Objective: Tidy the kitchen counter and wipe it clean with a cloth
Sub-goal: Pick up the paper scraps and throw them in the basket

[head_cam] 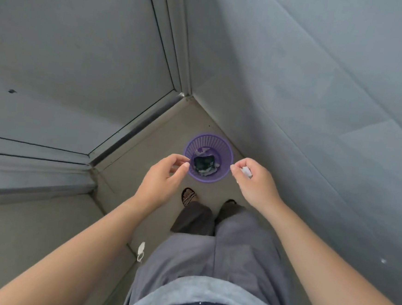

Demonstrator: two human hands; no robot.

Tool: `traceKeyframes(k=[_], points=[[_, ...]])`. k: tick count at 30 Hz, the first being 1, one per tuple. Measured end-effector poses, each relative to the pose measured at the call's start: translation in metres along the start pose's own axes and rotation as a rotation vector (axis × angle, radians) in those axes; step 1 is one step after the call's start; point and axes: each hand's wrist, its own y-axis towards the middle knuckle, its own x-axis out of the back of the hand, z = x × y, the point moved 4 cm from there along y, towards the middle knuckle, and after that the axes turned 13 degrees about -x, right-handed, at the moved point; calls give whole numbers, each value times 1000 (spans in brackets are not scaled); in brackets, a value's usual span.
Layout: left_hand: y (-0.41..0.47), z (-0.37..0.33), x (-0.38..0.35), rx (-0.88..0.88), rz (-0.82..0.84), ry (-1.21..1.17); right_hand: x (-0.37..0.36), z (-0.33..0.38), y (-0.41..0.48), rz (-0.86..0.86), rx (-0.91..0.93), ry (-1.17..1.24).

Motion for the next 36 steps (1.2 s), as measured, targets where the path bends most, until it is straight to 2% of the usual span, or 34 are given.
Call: traceKeyframes(k=[2, 5, 9, 17, 22, 27, 30, 33, 36], points=[[25, 18, -2, 36, -18, 2, -11, 4, 29, 27, -19, -30], [57, 57, -14, 87, 39, 60, -34, 2, 76, 86, -33, -88], [102, 135, -44, 152, 92, 145, -75, -17, 150, 139, -27, -157], [187, 319, -127, 250, 36, 163, -183, -108, 318, 183, 38, -262], [234, 397, -181, 256, -25, 133, -237, -157, 405, 183, 23, -237], [264, 436, -214, 105, -61, 167, -271, -190, 468, 193, 1, -340], [265, 446, -218, 36, -122, 215, -282, -200, 488, 268, 12, -464], [264, 448, -217, 72, -103, 236, -277, -204, 486, 337, 4, -572], [260, 435, -205, 178, -19, 286, -255, -198, 463, 336, -28, -618]])
